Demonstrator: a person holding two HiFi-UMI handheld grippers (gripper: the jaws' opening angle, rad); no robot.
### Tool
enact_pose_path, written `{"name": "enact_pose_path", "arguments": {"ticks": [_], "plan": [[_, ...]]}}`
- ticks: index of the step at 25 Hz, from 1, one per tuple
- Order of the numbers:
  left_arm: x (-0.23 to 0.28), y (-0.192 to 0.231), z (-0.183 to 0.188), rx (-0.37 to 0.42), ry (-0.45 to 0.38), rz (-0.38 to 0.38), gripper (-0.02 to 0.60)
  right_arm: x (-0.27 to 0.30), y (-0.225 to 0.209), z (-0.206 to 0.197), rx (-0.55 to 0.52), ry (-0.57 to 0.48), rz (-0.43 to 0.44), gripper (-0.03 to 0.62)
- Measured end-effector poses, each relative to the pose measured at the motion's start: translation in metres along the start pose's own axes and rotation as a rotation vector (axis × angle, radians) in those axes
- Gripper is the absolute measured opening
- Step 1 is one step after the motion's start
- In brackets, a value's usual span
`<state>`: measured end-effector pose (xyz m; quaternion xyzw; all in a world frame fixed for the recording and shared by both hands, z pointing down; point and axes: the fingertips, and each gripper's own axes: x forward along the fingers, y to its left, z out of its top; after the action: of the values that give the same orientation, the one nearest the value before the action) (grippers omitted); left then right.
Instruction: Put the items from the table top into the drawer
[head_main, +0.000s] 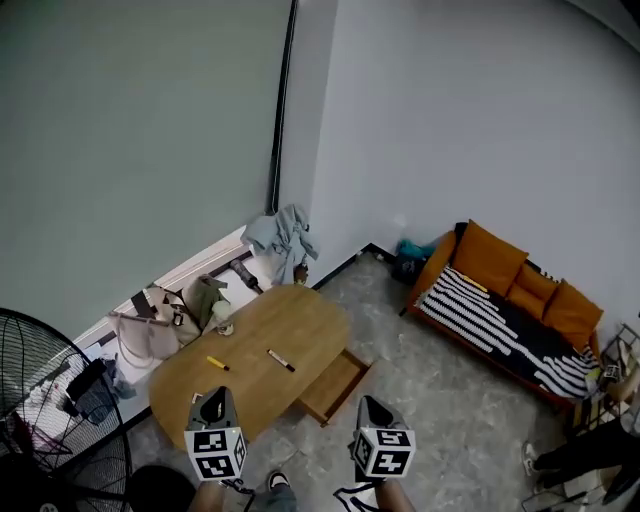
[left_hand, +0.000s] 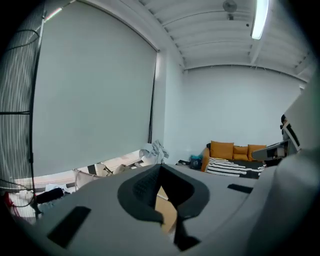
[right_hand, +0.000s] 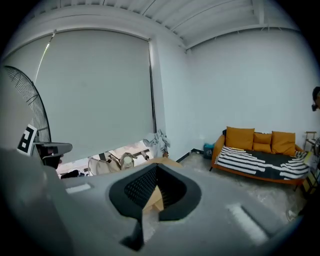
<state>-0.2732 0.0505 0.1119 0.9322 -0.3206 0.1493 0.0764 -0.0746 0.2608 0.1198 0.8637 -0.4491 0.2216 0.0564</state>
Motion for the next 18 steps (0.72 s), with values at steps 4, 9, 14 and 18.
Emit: {"name": "enact_pose_path", "arguments": {"ticks": [4, 9, 14, 18], "plan": [[0.048, 0.020, 0.019, -0.027, -0.002, 0.037, -0.008, 0.049, -0.007, 0.031, -0.013, -0.010, 0.014, 0.005], [0.093, 0.038, 0.024, -0.042, 0.016, 0.078, -0.008, 0.102, -0.012, 0.053, -0.031, 0.000, 0.038, 0.005], [0.122, 0.045, 0.023, -0.066, 0.060, 0.142, -0.008, 0.151, -0.018, 0.066, -0.057, 0.051, 0.096, 0.005], [0.140, 0.045, 0.022, -0.105, 0.073, 0.243, -0.008, 0.202, -0.024, 0.081, -0.107, 0.083, 0.193, 0.005]]}}
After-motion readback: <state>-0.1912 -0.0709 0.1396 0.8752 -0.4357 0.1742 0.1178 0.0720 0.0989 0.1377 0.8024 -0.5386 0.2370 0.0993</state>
